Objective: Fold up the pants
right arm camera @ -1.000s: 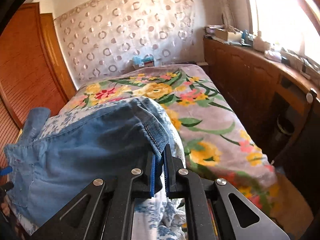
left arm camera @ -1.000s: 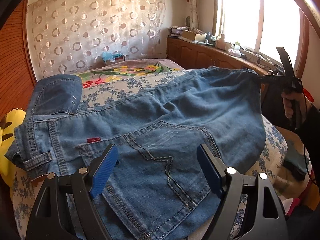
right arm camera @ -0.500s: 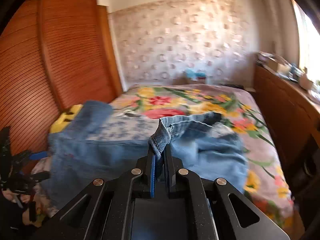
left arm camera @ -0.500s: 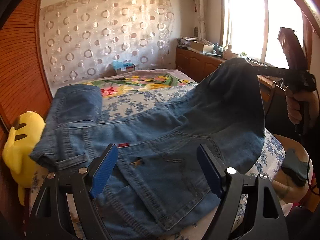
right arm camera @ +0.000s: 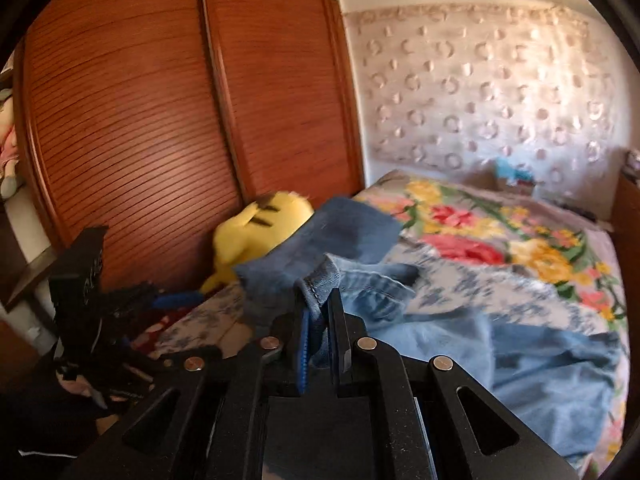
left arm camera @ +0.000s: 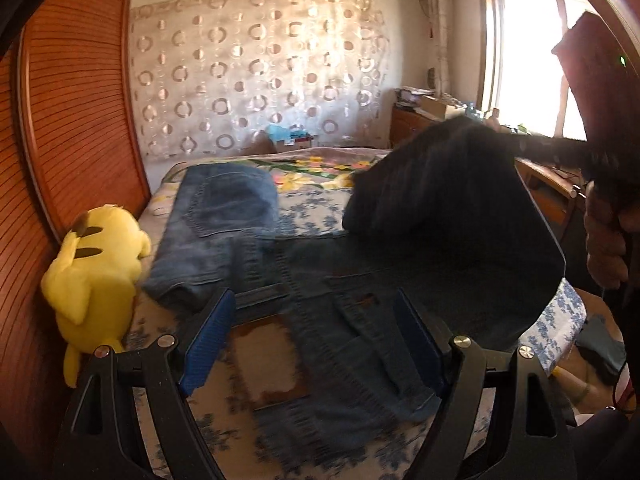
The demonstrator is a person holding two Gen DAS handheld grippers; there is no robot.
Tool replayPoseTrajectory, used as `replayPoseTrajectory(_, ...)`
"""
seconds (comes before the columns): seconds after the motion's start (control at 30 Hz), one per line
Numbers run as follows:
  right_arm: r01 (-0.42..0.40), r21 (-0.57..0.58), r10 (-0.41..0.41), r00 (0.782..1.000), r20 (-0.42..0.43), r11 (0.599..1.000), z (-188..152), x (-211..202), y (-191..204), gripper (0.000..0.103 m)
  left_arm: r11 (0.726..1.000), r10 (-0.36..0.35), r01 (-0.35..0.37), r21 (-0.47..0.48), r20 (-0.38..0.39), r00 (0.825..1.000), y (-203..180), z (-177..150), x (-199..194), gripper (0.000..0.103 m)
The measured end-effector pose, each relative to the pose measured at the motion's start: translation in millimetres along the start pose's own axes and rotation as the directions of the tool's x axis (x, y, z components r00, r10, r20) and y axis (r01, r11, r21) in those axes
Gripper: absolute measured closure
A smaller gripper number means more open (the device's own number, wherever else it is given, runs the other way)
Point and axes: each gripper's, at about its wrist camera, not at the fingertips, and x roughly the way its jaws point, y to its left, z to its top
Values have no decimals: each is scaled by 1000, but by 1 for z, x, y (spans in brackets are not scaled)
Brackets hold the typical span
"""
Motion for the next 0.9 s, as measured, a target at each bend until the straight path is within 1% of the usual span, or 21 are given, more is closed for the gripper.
replayPoseTrajectory(0.03,2,1,-2,1000,-13,1000,-3,2,-4,86,1000,5,-5,-3,-2,1000,1,-1,1,21)
replayPoseTrajectory(0.1,-4,3,4,999,-41,1000,-8,8,-19,69,1000,12,-12,-11,-8,1000,7,-3,3,21)
replayPoseTrajectory(0.13,-10,6,10,999,-45,1000,-8,9,-24,67,1000,13,-13,-15,-11,1000,9,-4,6,21)
replayPoseTrajectory(0.23,16,9,-16,999,-52,1000,-9,4,-38,65,1000,7,-8,-23,-16,1000,11,-8,9,21)
replayPoseTrajectory(0.33,51,15,-50,996,-68,999,-10,3,-42,65,1000,-11,10,-27,-30,999,6,-14,16,21)
replayPoseTrajectory(0.37,68,10,-67,995,-74,998,-11,2,-29,65,1000,-17,16,-25,-36,999,3,-16,17,21)
replayPoseTrajectory(0.43,86,12,-84,992,-92,996,-15,7,-19,65,999,-30,29,-24,-46,998,-3,-19,23,21)
replayPoseTrajectory(0.5,109,20,-106,988,-116,994,-27,7,-18,65,999,-47,46,-20,-58,997,-11,-22,28,21)
replayPoseTrajectory(0.63,197,6,-194,970,-144,980,-44,6,-16,65,997,-83,83,-9,-83,993,-28,-29,38,21)
replayPoseTrajectory(0.7,252,-10,-251,956,-151,968,-51,1,-18,63,995,-99,99,-2,-94,991,-35,-32,43,22)
replayPoseTrajectory(0.77,292,-10,-290,945,-152,956,-60,-4,-21,60,993,-121,121,-1,-105,987,-41,-35,46,28)
replayPoseTrajectory(0.83,309,14,-303,940,-158,951,-68,-9,-23,59,990,-143,144,3,-113,983,-47,-38,48,35)
replayPoseTrajectory(0.87,313,28,-304,939,-162,949,-72,-11,-24,58,987,-157,159,3,-120,980,-50,-39,50,42)
replayPoseTrajectory(0.9,317,40,-306,937,-167,948,-76,-12,-26,58,986,-166,168,4,-127,978,-53,-40,51,46)
